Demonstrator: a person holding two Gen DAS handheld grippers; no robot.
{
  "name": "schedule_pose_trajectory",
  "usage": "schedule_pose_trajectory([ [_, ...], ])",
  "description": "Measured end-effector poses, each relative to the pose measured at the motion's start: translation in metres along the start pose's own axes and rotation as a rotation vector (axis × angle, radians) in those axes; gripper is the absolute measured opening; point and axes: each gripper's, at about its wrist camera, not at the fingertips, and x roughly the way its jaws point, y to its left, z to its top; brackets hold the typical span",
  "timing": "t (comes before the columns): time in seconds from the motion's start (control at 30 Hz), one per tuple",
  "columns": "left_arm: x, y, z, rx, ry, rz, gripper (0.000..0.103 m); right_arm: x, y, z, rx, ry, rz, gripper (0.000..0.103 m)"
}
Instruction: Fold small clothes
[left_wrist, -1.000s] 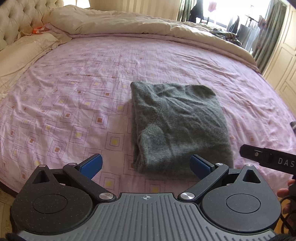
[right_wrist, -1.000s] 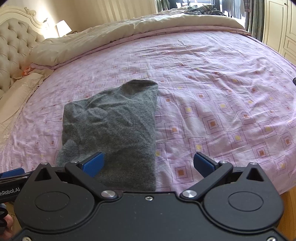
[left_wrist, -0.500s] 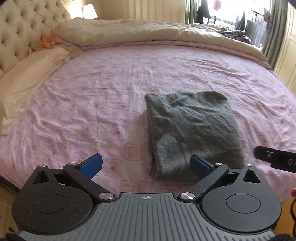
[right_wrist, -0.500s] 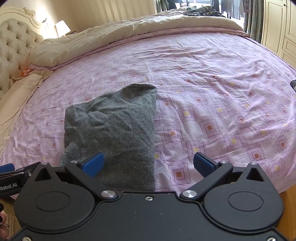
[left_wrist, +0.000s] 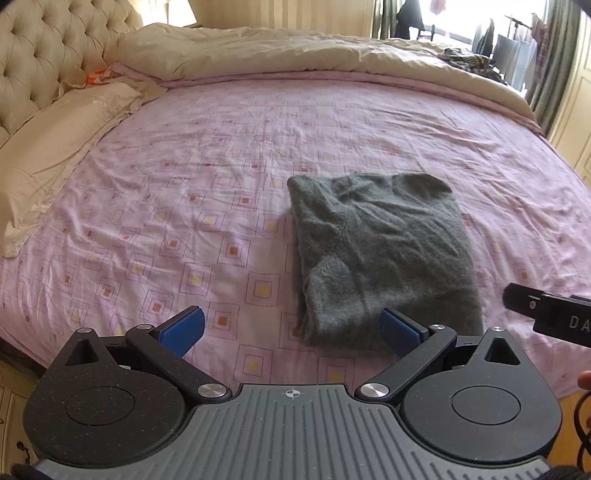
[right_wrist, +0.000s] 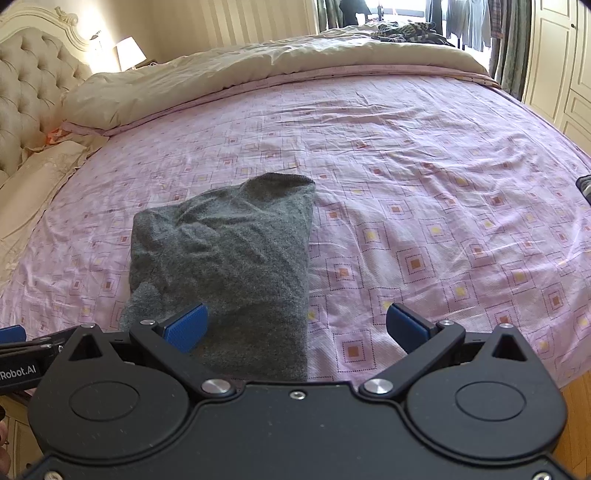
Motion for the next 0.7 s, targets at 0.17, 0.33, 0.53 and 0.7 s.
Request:
schedule_pose_trajectory([
  [0.17, 0.0017, -0.0009, -0.0035, 0.001, 0.018, -0.005, 0.102, 0.0004, 0.003, -0.0006, -0.008, 0.002, -0.004, 0.102],
  [0.33, 0.003, -0.0027, -0.0052, 0.007, 0.025, -0.002, 0.102, 0.0014, 0.0056, -0.0023, -0.018, 0.007, -0.005, 0.103],
  [0.53, 0.0053, -0.0022, -0.0072, 0.008, 0.036, 0.003, 0.102, 0.0042, 0.0067, -0.0059, -0.02, 0.015, -0.011, 0.103],
  [0.7, 0.0072, 0.001, -0.0072, -0.001, 0.045, 0.001, 0.102, 0.0062, 0.0068, -0.0083, -0.021, 0.023, -0.016, 0.103],
])
